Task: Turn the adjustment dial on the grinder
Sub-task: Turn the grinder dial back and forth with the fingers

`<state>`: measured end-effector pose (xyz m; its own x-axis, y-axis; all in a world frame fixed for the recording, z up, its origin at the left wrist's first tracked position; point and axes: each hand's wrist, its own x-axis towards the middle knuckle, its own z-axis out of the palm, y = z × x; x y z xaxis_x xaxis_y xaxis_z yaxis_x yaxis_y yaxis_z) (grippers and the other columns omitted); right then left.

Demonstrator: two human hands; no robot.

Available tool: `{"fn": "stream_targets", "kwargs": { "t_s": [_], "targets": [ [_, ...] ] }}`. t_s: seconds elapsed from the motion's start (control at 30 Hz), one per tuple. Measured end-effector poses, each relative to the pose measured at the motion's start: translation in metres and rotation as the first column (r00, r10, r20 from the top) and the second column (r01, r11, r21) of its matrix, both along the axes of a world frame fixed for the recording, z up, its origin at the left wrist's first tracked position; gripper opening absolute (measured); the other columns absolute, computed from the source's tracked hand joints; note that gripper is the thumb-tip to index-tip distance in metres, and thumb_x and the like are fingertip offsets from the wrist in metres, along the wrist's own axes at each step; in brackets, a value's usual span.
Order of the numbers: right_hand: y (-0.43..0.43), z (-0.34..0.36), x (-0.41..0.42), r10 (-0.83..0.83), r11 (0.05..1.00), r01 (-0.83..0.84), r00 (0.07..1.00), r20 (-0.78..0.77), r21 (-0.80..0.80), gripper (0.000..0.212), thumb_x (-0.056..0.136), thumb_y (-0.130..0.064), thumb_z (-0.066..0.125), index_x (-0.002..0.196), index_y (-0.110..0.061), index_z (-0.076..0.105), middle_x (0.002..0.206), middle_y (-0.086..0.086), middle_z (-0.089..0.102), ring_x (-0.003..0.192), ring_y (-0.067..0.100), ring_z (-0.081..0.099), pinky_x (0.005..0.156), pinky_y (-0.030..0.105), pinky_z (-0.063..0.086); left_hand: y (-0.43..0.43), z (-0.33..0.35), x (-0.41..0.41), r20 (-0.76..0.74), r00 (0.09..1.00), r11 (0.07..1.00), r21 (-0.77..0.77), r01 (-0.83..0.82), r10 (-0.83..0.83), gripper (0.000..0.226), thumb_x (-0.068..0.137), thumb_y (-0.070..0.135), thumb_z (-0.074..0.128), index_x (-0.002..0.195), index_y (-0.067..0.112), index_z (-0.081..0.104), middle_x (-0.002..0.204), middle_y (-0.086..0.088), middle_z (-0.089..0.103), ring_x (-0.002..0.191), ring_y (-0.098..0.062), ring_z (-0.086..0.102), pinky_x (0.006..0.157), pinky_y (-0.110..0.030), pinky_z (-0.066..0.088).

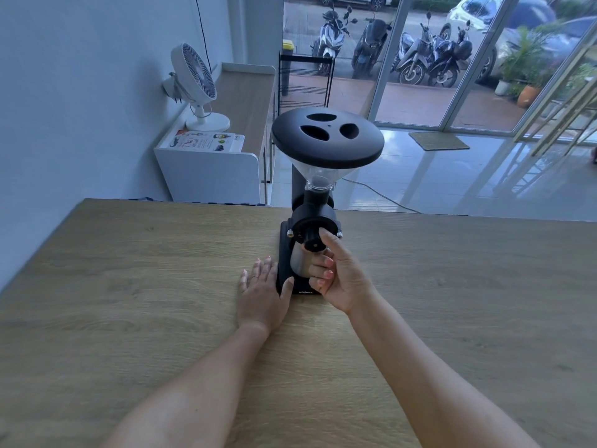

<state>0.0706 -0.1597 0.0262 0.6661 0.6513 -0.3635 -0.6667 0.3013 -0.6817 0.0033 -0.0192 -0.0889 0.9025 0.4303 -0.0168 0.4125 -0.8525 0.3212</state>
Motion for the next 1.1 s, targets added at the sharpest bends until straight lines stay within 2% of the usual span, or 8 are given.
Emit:
{"fn": "stream_targets", "kwargs": {
  "t_s": [0.3,0.47,0.57,0.8,1.1],
  "targets": [
    [0.001,0.000,0.000,-0.028,0.999,0.029,0.999,0.021,-0.021,0.059,0.078,-0.045,0.078,0.116,-0.010,0.051,0.048,-0.009,0.034,0.038,0.004,0.031,0.037,0.020,0.031,0.000,0.001,0.000,-0.002,1.000,1.000,0.002,0.002,-0.002,0.084,0.086,0.065,-0.007,0.155,0.021,0.012,0.164,0.005,0.008,0.151,-0.013,-0.002,0.123,-0.042,-0.003],
    [0.001,0.005,-0.002,-0.051,0.997,0.055,0.997,0.059,-0.058,0.039,0.074,-0.045,0.079,0.091,-0.013,0.063,0.048,-0.009,0.034,0.038,0.004,0.030,0.039,0.020,0.029,0.000,0.003,-0.001,0.003,1.000,1.000,-0.009,0.001,-0.001,0.071,0.096,0.060,0.009,0.156,0.022,0.010,0.164,0.005,0.010,0.151,-0.012,-0.002,0.123,-0.042,-0.003],
    [0.001,0.007,-0.003,-0.059,0.996,0.062,0.997,0.056,-0.062,0.034,0.076,-0.044,0.078,0.086,-0.015,0.063,0.048,-0.009,0.034,0.038,0.004,0.030,0.039,0.020,0.028,0.000,0.003,-0.001,-0.003,1.000,1.000,-0.008,0.001,-0.001,0.070,0.097,0.059,0.010,0.156,0.022,0.010,0.164,0.006,0.009,0.151,-0.012,-0.002,0.123,-0.042,-0.003],
    [0.001,0.008,-0.004,-0.077,0.991,0.084,0.995,0.068,-0.102,0.042,0.070,-0.044,0.082,0.091,-0.015,0.061,0.047,-0.009,0.036,0.038,0.005,0.030,0.040,0.021,0.029,0.000,0.004,-0.001,-0.009,1.000,1.000,0.000,0.004,-0.004,0.070,0.097,0.059,0.010,0.156,0.022,0.010,0.164,0.005,0.008,0.151,-0.012,-0.003,0.123,-0.042,-0.002],
    [0.001,0.012,-0.005,-0.114,0.971,0.139,0.985,0.131,-0.196,0.046,0.061,-0.047,0.087,0.086,-0.017,0.062,0.049,-0.009,0.038,0.041,0.006,0.031,0.045,0.023,0.026,0.001,0.003,-0.001,-0.020,1.000,1.000,0.014,0.003,-0.003,0.070,0.096,0.060,0.009,0.155,0.022,0.011,0.164,0.005,0.007,0.151,-0.013,-0.003,0.123,-0.043,0.000]
  ]
}}
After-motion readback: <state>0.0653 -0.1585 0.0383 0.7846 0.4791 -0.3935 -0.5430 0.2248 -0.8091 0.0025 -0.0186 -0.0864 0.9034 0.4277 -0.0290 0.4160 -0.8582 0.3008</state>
